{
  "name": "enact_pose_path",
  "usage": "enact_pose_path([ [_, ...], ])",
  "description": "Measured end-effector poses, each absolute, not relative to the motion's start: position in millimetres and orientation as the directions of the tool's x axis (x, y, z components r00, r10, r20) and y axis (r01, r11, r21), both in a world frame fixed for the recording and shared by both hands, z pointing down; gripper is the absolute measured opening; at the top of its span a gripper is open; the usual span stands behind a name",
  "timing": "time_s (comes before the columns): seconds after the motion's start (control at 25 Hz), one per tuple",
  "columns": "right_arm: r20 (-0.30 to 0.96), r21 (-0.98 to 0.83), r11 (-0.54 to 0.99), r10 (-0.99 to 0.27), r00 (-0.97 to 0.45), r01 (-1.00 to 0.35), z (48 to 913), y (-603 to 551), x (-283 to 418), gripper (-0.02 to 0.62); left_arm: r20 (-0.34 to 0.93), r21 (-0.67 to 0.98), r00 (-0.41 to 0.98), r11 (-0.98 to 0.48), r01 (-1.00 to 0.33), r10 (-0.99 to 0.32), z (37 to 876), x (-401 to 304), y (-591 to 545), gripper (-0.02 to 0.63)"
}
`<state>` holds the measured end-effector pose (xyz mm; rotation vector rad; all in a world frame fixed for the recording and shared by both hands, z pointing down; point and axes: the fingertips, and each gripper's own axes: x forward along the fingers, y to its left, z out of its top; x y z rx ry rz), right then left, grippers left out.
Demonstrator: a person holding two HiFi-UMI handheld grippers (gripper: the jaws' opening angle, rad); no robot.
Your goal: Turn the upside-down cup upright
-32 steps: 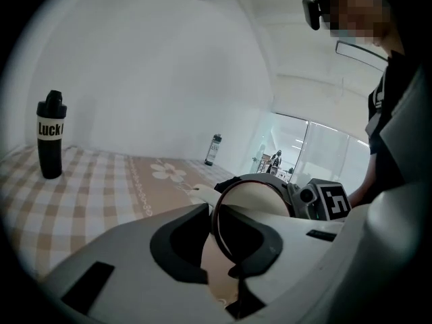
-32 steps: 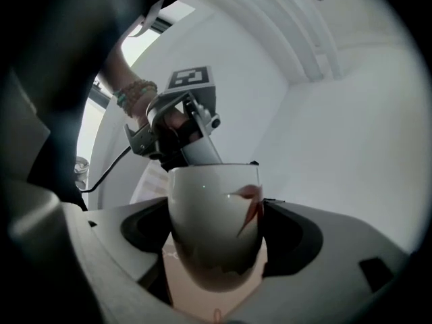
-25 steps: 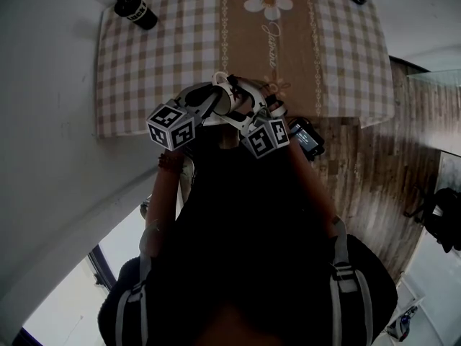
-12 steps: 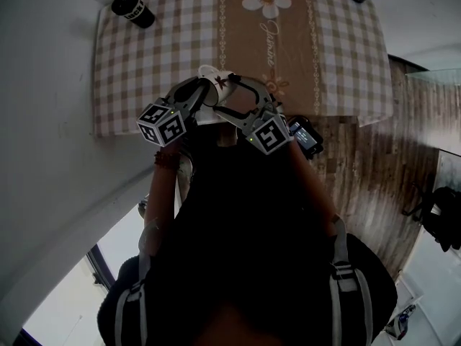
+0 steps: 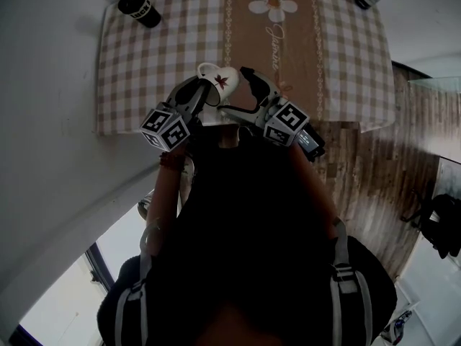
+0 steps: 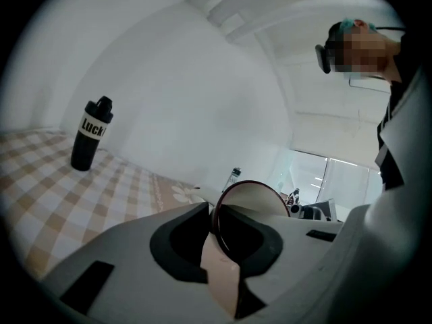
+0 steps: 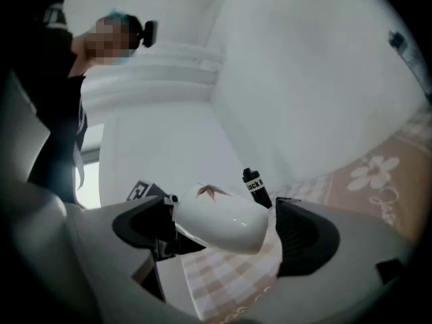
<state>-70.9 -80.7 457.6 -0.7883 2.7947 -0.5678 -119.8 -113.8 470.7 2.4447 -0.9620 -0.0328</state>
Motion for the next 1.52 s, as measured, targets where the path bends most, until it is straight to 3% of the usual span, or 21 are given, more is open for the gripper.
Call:
enact_pose_path([
  [0.24,-0.061,-0.570,0.718,-0.522,-0.851,-0.399,472,-88,-76,0.555,0.107,0.415,0.680,-0.589,-0.694,-0.725,458,-124,-119,0.051],
  [0.44,-0.046,-0.579,0.713,-0.512,-0.858,-0.394,477,-90,-78,0.555,0.146,0.361,0.694,-0.615,-0.701,-0.705,466,-108,-117,0.051],
  [0.48,-0.045,-0.580,0.710,-0.518,-0.854,-0.400,478,-91,-77,0.540,0.148,0.363,0.698,-0.618,-0.697,-0.701,467,-106,-116,0.051],
  [0.52,-0.046,-0.581,0.706,-0.525,-0.850,-0.405,479,-92,-74,0.485,0.147,0.372,0.701,-0.618,-0.693,-0.698,469,-105,-116,0.051],
  [0.68,-0.044,-0.577,0.701,-0.539,-0.841,-0.419,481,-94,-69,0.486,0.138,0.392,0.713,-0.623,-0.677,-0.687,472,-101,-116,0.051],
  [1.08,-0.036,-0.611,0.681,-0.533,-0.845,-0.404,483,-100,-71,0.502,0.147,0.262,0.690,-0.645,-0.718,-0.709,468,-97,-116,0.049],
  [1.52,-0.051,-0.619,0.695,-0.501,-0.864,-0.366,481,-95,-67,0.497,0.099,0.315,0.835,-0.779,-0.543,-0.542,464,-95,-100,0.095],
])
